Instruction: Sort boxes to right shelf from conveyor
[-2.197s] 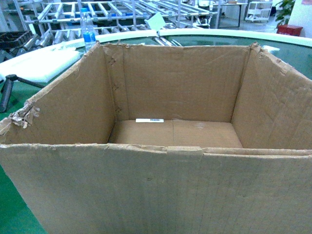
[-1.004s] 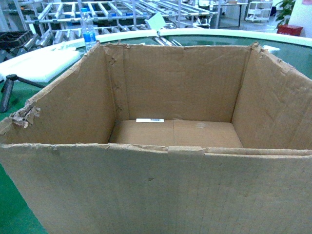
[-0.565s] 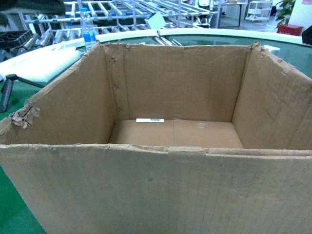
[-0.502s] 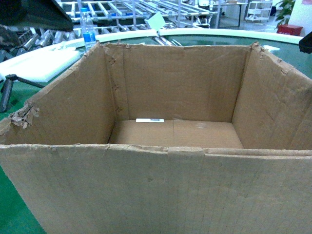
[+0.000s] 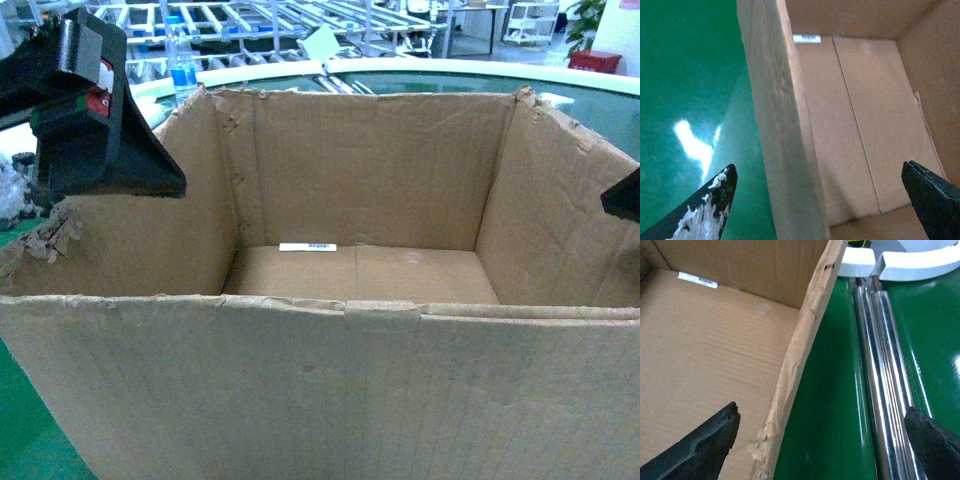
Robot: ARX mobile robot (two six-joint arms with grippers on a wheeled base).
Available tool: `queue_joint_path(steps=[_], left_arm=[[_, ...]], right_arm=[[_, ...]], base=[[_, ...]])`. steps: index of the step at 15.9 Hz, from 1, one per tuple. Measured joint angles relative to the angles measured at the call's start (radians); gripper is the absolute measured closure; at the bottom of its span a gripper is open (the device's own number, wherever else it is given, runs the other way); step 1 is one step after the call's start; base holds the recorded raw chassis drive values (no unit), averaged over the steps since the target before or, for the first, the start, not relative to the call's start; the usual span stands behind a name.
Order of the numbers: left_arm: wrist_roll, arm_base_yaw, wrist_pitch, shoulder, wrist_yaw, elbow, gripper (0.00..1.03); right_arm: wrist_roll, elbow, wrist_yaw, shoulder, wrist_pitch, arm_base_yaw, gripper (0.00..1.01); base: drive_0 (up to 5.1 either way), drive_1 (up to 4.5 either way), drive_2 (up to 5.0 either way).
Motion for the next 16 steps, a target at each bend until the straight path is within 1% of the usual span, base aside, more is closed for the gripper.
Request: queue_joint_path(steps=[1,4,6,7,8,9,10,11,12,14,15,16], left_arm=[[-0.009,-0.003,-0.010,0.000,0.004,-0.002,0.05],[-0.016,-0.018,0.001,0.000,0.000,-0.024,0.05],[-0.019,-0.019,0.004,0.000,0.000,-0.032,0.05],[-0.023,-0.026,0.013,0.001,-0.009,-0.043,0.05],[-0.031,-0.029,0.010,0.004,-0.014,-0.057,0.05],[-0.049,-0.027,0.035,0.006,-0.022,-0.089,0.05],[-0.063,-0.040,0.045,0.005,-0.039,-0.101,0.18],[-0.063,-0.045,0.048,0.005,-0.048,-0.104,0.27],[-0.064,-0.058,0.053,-0.002,-0.079,-0.109,0.38],[-0.064,-0.072,0.042,-0.010,-0.091,-0.110,0.58],[-0.076,-0.079,0.028,-0.010,-0.097,-0.114,0.74],[-0.089,-0.090,0.029,-0.010,-0.118,-0.114,0.84]], right_arm=[[0.001,-0.005,0.001,0.000,0.001,0.004,0.03],[0.003,-0.020,0.019,-0.001,0.006,0.015,0.03],[0.003,-0.026,0.019,-0.002,0.008,0.018,0.03],[0.003,-0.033,0.021,-0.002,0.013,0.023,0.03],[0.003,-0.047,0.034,-0.002,0.024,0.027,0.03],[0.005,-0.094,0.038,-0.002,0.044,0.028,0.03],[0.008,-0.105,0.043,-0.008,0.055,0.022,0.26],[0.008,-0.105,0.042,-0.010,0.055,0.022,0.35],[0.008,-0.107,0.036,-0.010,0.055,0.022,0.46],[0.008,-0.112,0.034,-0.014,0.055,0.023,0.65],[0.011,-0.119,0.042,-0.023,0.056,0.029,0.81],[0.022,-0.121,0.040,-0.027,0.057,0.041,0.91]], base=[[0.0,0.00,0.0],[0.0,0.00,0.0],[0.0,0.00,0.0],[0.0,0.00,0.0],[0.0,0.00,0.0],[0.0,0.00,0.0],[0.0,0.00,0.0],[0.0,0.00,0.0],[0.0,0.00,0.0],[0.0,0.00,0.0],[0.0,0.00,0.0],[0.0,0.00,0.0]])
